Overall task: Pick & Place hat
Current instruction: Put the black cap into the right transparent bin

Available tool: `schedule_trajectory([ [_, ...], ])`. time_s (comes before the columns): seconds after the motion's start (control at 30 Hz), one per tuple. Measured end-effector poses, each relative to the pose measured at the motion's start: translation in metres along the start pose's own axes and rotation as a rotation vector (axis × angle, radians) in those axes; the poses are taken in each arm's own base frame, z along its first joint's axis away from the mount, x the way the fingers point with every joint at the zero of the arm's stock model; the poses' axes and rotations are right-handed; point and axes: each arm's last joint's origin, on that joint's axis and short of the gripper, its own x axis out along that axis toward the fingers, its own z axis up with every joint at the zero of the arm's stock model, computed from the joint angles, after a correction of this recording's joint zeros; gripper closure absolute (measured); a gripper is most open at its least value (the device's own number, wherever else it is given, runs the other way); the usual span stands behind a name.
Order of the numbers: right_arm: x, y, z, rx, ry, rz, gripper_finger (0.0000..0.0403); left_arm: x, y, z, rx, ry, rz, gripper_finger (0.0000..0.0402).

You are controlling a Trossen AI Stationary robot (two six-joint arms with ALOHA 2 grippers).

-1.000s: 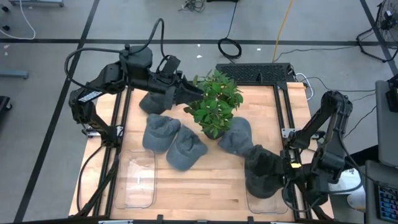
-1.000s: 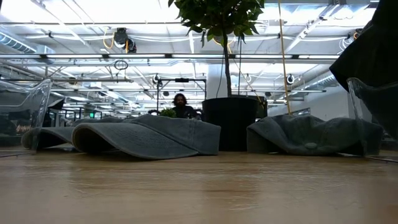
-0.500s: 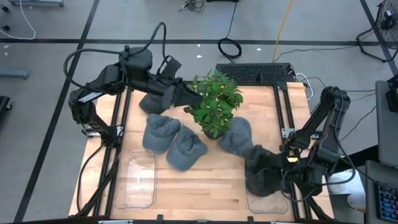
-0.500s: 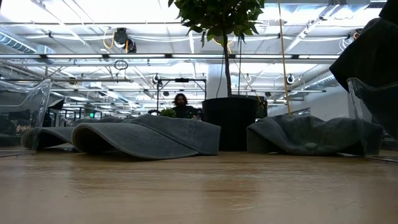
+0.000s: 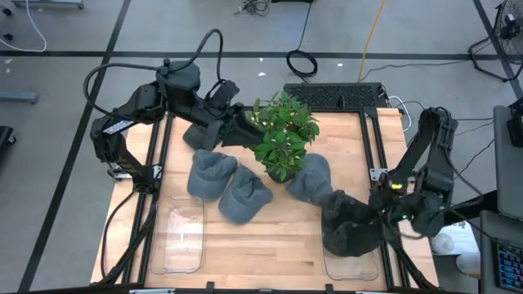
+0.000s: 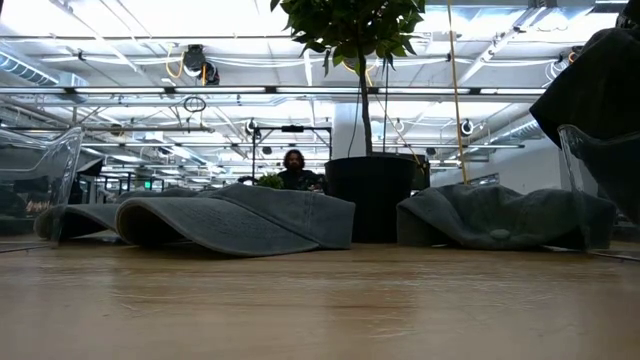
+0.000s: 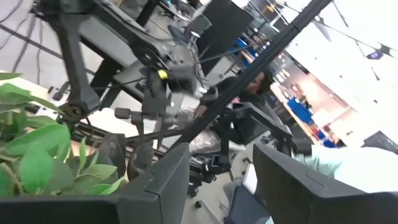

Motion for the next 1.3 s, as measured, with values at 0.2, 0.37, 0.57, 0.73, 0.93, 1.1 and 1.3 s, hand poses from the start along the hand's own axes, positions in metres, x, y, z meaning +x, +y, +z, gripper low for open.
schedule_trajectory([
  [0.2,-0.026,0.008,0.023,-0.047,-0.151,0.261,0.0227,-0.002,0.003,0.002,-0.086,0.009,-0.012,0.0215],
  [0.37,-0.053,0.016,0.046,-0.18,-0.399,0.436,0.0232,-0.004,0.006,0.002,-0.141,0.026,-0.011,0.0215],
  [0.57,-0.078,0.021,0.067,-0.397,-0.694,0.49,0.0233,-0.006,0.012,0.006,-0.075,-0.02,0.054,0.0215],
  [0.73,-0.09,0.021,0.08,-0.457,-0.898,0.352,0.0232,-0.01,0.009,0.007,0.06,-0.058,0.099,0.0215],
  [0.93,-0.107,0.01,0.092,-0.414,-1.006,0.163,0.0224,-0.015,0.004,0.002,0.234,-0.074,0.204,0.0215],
  [1.1,-0.115,0.01,0.098,-0.423,-1.02,0.108,0.0222,-0.043,-0.009,-0.016,0.193,-0.102,0.574,0.0215],
  [1.3,-0.123,0.01,0.104,-0.453,-1.039,0.083,0.0222,-0.085,-0.037,-0.03,0.086,-0.343,0.88,0.0215],
])
